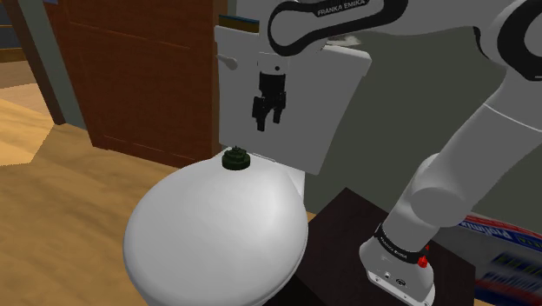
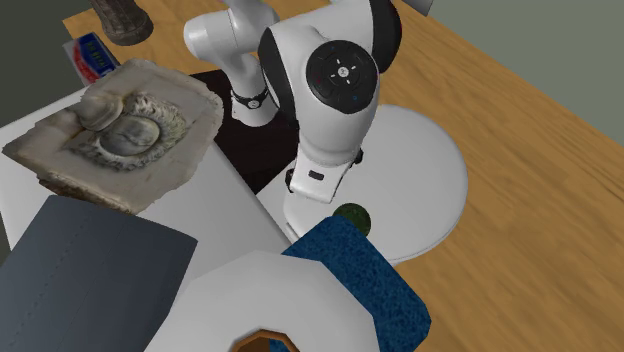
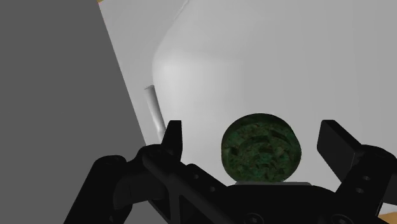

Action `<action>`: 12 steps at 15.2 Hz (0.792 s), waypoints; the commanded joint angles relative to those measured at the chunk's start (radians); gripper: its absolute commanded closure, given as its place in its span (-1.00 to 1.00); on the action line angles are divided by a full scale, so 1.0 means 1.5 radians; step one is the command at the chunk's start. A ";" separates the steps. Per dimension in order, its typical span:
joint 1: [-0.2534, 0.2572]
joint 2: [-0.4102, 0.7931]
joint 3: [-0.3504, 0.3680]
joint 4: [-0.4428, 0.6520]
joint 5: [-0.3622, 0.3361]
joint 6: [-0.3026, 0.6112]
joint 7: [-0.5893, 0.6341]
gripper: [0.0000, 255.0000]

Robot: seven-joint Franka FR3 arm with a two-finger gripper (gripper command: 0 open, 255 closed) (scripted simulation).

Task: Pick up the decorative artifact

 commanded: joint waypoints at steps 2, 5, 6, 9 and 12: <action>0.006 0.085 0.009 0.060 -0.005 0.016 0.005 -1.00; 0.015 0.165 0.017 0.121 -0.012 0.025 0.012 -1.00; 0.019 0.192 0.020 0.144 -0.015 0.026 0.014 -1.00; 0.027 0.249 0.023 0.185 -0.021 0.035 0.018 -1.00; 0.027 0.259 0.023 0.171 -0.023 0.059 0.018 -1.00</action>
